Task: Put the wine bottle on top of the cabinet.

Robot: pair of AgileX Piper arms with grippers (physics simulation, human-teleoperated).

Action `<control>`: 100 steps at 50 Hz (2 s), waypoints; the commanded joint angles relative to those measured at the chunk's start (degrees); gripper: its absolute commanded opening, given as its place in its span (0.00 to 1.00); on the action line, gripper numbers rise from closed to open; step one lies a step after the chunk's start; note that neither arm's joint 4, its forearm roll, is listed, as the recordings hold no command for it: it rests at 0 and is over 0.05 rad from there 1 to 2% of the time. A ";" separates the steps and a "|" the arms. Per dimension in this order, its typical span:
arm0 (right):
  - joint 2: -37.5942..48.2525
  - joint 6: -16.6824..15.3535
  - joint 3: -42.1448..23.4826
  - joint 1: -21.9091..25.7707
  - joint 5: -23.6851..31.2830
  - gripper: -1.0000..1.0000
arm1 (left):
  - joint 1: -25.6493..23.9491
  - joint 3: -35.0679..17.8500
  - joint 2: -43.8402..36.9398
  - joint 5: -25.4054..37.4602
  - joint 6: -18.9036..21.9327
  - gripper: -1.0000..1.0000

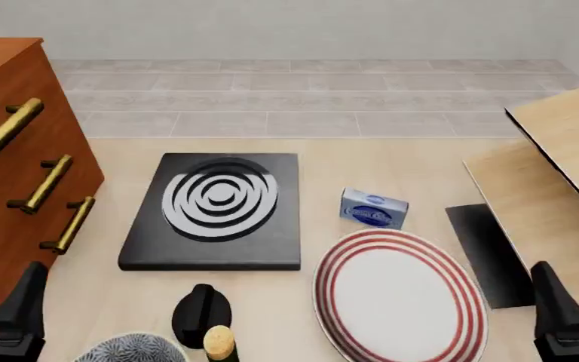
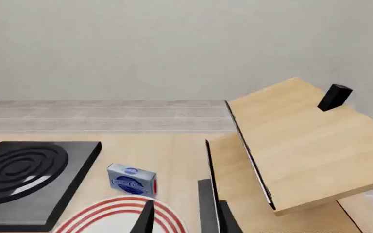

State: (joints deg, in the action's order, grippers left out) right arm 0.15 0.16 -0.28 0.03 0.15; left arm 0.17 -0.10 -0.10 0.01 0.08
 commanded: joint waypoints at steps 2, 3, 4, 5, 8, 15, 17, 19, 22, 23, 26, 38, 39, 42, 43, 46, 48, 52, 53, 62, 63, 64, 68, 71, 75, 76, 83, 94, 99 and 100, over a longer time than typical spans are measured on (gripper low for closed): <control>0.15 0.49 0.02 -0.06 -0.06 1.00 | 0.51 -0.36 -0.02 -0.09 -1.53 1.00; 0.15 0.09 0.00 -0.03 -0.05 1.00 | 0.40 -0.37 0.00 -0.14 -1.43 1.00; 0.15 0.09 0.00 -0.03 -0.05 1.00 | 0.40 -0.37 0.00 -0.14 -1.43 1.00; 0.21 0.27 0.04 -0.05 -0.13 1.00 | -0.08 -0.77 0.05 -0.06 -1.46 1.00; 0.15 0.12 0.03 -0.04 -0.04 1.00 | -0.14 -1.31 0.05 -0.96 -0.72 1.00; 0.09 0.14 -0.02 -0.01 0.10 1.00 | -3.79 -3.57 0.08 0.94 -0.65 1.00; 0.15 0.22 0.07 -0.02 -0.01 1.00 | -5.38 -4.44 0.09 1.23 0.14 1.00; 0.10 0.50 0.07 -0.06 0.04 1.00 | -6.77 -5.24 0.09 2.20 0.80 1.00; 0.13 0.15 0.00 -0.01 0.10 1.00 | -8.31 -6.69 0.07 3.92 0.02 1.00; 0.13 0.15 0.02 -0.01 0.08 1.00 | -9.02 -7.36 0.08 4.35 0.42 1.00; 0.18 0.44 -0.01 -0.04 0.08 1.00 | -11.04 -8.93 0.09 6.54 0.62 1.00; 0.43 0.18 0.01 -0.01 -0.17 1.00 | -20.93 -16.74 0.10 14.94 0.89 1.00; 0.42 0.20 0.01 -0.01 -0.14 1.00 | -22.07 -17.36 0.10 15.59 1.28 1.00; 0.58 0.39 0.04 -0.03 -0.32 1.00 | -24.22 -19.57 0.10 17.66 0.54 1.00; 0.63 0.38 0.05 -0.03 -0.39 1.00 | -24.38 -19.98 0.10 17.90 0.55 1.00; 0.74 0.20 0.06 -0.01 -0.50 1.00 | -26.34 -22.62 0.10 20.47 0.13 1.00; 0.67 0.26 0.01 -0.02 -0.38 1.00 | -27.43 -23.83 0.10 21.64 -0.67 1.00; 0.71 0.26 0.01 -0.02 -0.42 1.00 | -29.40 -27.79 0.10 24.78 -1.74 1.00; 0.70 0.22 0.01 -0.01 -0.40 1.00 | -30.17 -28.77 0.10 25.69 -1.87 1.00; 0.88 0.23 0.03 -0.03 -0.60 1.00 | -34.82 -33.66 0.10 30.40 -2.97 1.00; 0.94 0.28 0.04 -0.03 -0.67 1.00 | -35.57 -33.86 0.10 30.73 -2.88 1.00; 0.97 0.32 0.06 -0.04 -0.72 1.00 | -35.71 -34.03 0.10 30.92 -3.04 1.00; 1.02 0.24 0.07 -0.04 -0.78 1.00 | -37.09 -33.74 0.10 31.06 -3.17 1.00; 0.94 0.26 0.04 -0.04 -0.66 1.00 | -37.96 -33.60 0.10 31.21 -3.33 1.00; 1.07 0.28 0.05 -0.04 -0.80 1.00 | -39.37 -34.09 0.10 31.94 -3.95 1.00; 1.04 0.24 0.05 -0.04 -0.78 1.00 | -39.81 -34.11 0.10 32.08 -3.92 1.00; 0.89 0.25 -0.05 -0.04 -0.53 1.00 | -43.11 -33.86 0.10 32.06 -4.33 1.00; 1.13 0.35 -0.05 -0.06 -0.78 1.00 | -47.36 -31.14 0.10 29.95 -4.72 1.00; 1.13 0.28 -0.15 -0.05 -0.67 1.00 | -48.78 -30.63 0.10 29.47 -5.19 1.00; 1.12 0.30 -0.15 -0.06 -0.66 1.00 | -49.20 -30.57 0.10 29.31 -5.09 1.00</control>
State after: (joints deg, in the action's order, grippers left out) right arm 1.22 0.45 -0.33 -0.02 -0.56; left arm -45.47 -31.87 0.00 30.31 -4.59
